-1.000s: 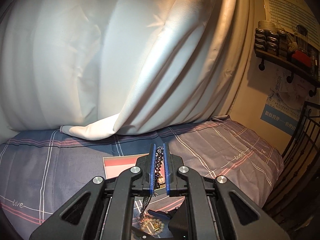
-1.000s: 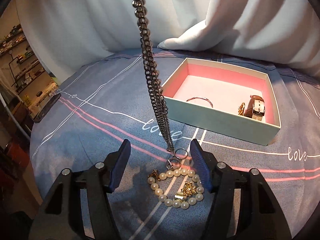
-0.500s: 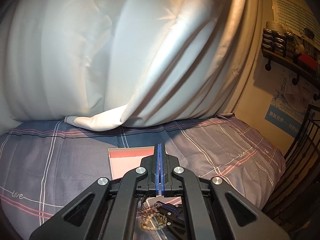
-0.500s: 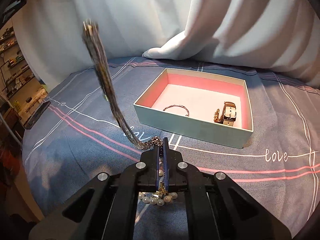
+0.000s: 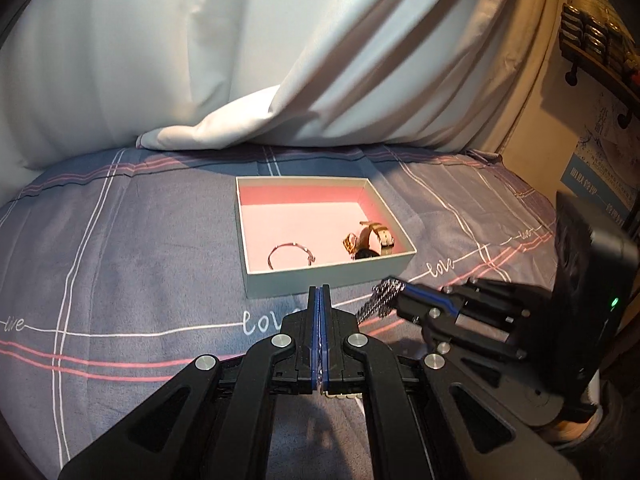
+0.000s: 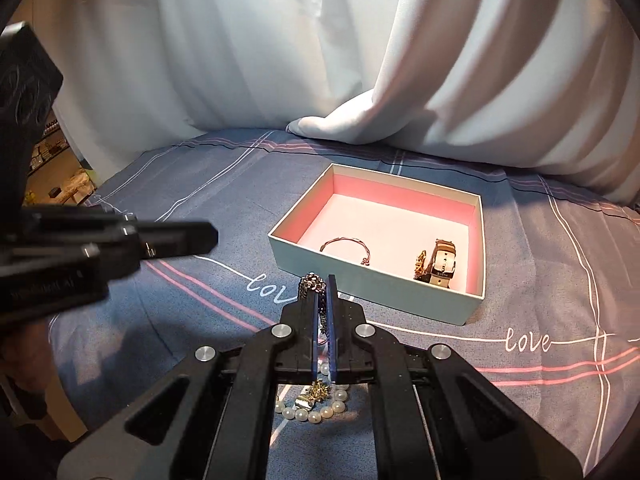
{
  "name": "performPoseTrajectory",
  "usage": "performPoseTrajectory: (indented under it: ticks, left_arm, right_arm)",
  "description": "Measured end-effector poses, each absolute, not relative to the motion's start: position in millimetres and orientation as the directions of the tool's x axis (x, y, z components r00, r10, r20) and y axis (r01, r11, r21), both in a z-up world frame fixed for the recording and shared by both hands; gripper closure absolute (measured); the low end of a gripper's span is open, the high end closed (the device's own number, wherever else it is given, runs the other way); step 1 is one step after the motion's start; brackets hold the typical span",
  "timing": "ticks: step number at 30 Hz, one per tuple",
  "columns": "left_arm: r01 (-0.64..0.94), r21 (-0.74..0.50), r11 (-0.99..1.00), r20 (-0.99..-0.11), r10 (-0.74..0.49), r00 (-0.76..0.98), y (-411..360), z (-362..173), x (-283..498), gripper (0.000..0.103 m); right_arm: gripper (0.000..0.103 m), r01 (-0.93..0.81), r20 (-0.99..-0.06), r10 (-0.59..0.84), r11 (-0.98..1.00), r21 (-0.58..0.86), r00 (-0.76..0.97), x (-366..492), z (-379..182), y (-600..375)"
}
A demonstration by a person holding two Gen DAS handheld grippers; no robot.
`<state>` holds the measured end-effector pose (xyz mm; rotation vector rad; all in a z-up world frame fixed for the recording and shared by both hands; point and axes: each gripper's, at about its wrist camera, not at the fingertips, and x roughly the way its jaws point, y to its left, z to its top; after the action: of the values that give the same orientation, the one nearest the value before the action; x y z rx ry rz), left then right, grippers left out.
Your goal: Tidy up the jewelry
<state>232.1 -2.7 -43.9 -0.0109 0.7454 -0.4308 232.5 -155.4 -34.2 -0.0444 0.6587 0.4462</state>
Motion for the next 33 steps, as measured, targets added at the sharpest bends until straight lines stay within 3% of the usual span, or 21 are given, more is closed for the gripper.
performPoseTrajectory:
  ticks: [3, 4, 7, 10, 12, 13, 14, 29, 33]
  left_arm:
    - [0.422, -0.135, 0.896, -0.685, -0.392, 0.614, -17.0, -78.8, 228.9, 0.102]
    - [0.442, -0.146, 0.885, -0.688, -0.412, 0.598, -21.8, -88.1, 230.2, 0.096]
    - [0.42, -0.153, 0.895, -0.681, -0.403, 0.612, -30.0, -104.3, 239.7, 0.059]
    - [0.416, -0.178, 0.892, -0.655, -0.423, 0.626, -33.4, -106.7, 247.5, 0.054]
    - [0.423, -0.138, 0.895, -0.669, -0.399, 0.627, -40.4, -110.5, 253.6, 0.06]
    - [0.437, -0.137, 0.889, -0.681, -0.405, 0.61, -42.6, -113.1, 257.0, 0.086]
    - [0.443, -0.15, 0.884, -0.697, -0.412, 0.587, -43.6, -115.7, 260.5, 0.099]
    - [0.449, -0.129, 0.884, -0.531, -0.444, 0.722, -21.6, 5.1, 256.7, 0.099]
    - [0.431, -0.137, 0.892, -0.517, -0.436, 0.737, -25.1, 20.8, 265.5, 0.099]
  right_arm:
    - [0.099, -0.416, -0.593, 0.387, 0.904, 0.094, 0.706, 232.1, -26.8, -155.2]
    - [0.099, -0.418, -0.591, 0.385, 0.904, 0.089, 0.709, 231.3, -24.5, -154.8]
    - [0.099, -0.422, -0.589, 0.385, 0.903, 0.081, 0.711, 228.1, -19.9, -154.0]
    - [0.099, -0.421, -0.59, 0.381, 0.904, 0.075, 0.712, 225.3, -18.5, -154.3]
    - [0.099, -0.417, -0.59, 0.378, 0.906, 0.077, 0.713, 225.0, -18.2, -155.6]
    - [0.099, -0.41, -0.587, 0.374, 0.909, 0.077, 0.718, 225.4, -17.7, -156.6]
    - [0.099, -0.407, -0.589, 0.372, 0.91, 0.079, 0.718, 226.1, -17.6, -157.3]
    - [0.099, -0.375, -0.465, 0.349, 0.926, 0.039, 0.814, 241.3, 48.8, -172.4]
    - [0.099, -0.356, -0.483, 0.32, 0.934, 0.02, 0.815, 256.5, 61.0, -172.5]
